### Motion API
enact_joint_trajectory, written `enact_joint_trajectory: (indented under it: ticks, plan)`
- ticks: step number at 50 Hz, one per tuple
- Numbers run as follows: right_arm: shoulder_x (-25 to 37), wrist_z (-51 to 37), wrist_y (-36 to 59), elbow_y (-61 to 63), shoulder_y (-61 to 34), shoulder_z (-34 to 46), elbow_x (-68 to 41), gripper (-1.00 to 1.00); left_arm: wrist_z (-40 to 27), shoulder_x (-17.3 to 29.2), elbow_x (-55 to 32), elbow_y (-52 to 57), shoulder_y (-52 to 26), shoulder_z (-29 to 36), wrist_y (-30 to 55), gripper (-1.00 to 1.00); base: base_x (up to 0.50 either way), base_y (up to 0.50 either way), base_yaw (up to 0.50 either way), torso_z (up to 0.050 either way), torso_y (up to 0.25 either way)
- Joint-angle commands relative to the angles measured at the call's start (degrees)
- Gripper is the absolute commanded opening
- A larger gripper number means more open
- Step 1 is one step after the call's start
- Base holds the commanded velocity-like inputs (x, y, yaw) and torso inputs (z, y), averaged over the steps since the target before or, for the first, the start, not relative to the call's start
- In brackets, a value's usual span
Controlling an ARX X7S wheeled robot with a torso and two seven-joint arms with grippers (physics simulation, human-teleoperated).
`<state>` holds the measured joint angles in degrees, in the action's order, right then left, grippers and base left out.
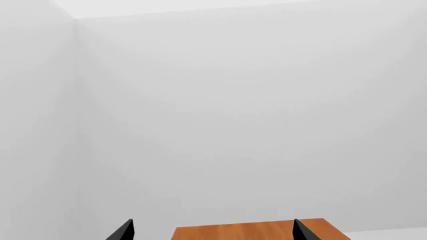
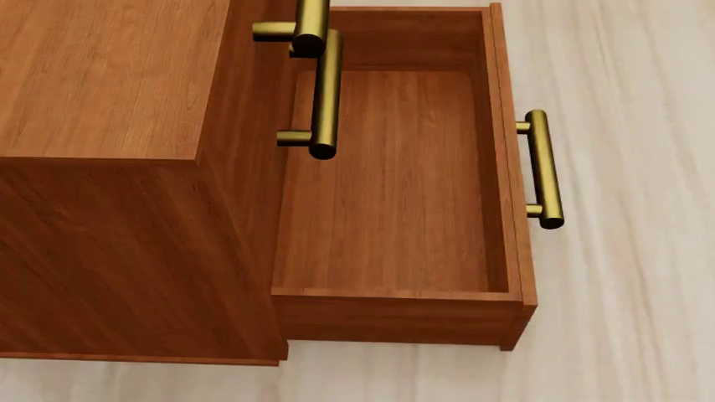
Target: Put the bowl in the bottom drawer of the cabinet.
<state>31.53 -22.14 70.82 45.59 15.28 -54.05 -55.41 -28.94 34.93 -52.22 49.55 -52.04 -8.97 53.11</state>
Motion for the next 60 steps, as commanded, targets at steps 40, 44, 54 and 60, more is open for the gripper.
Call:
enact_joint_trajectory:
  ticks: [40,44,54,60]
  plan:
    - [-1.8,4.9,-11.3,-15.2,-0.7,12.2,10.8,1.00,-1.3,0.8,-0.8,-0.4,-1.3,1.4,-0.2,1.00,0.00,0.00,0.00,0.000,0.000]
    - [-1.8,5.1,-11.7,-16.3,-0.9,12.9,11.2,1.00,-1.4,0.9,-0.9,-0.3,-1.3,1.4,-0.2,1.00,0.00,0.00,0.00,0.000,0.000]
    - [-2.1,5.8,-13.0,-18.9,-1.1,14.3,12.3,1.00,-1.3,1.1,-0.6,-0.4,-1.0,1.6,-0.7,1.00,0.00,0.00,0.00,0.000,0.000]
    - [-2.3,6.0,-13.4,-18.7,-0.6,13.7,12.1,1.00,-1.4,1.2,-0.6,-0.5,-1.0,1.8,-0.8,1.00,0.00,0.00,0.00,0.000,-0.003]
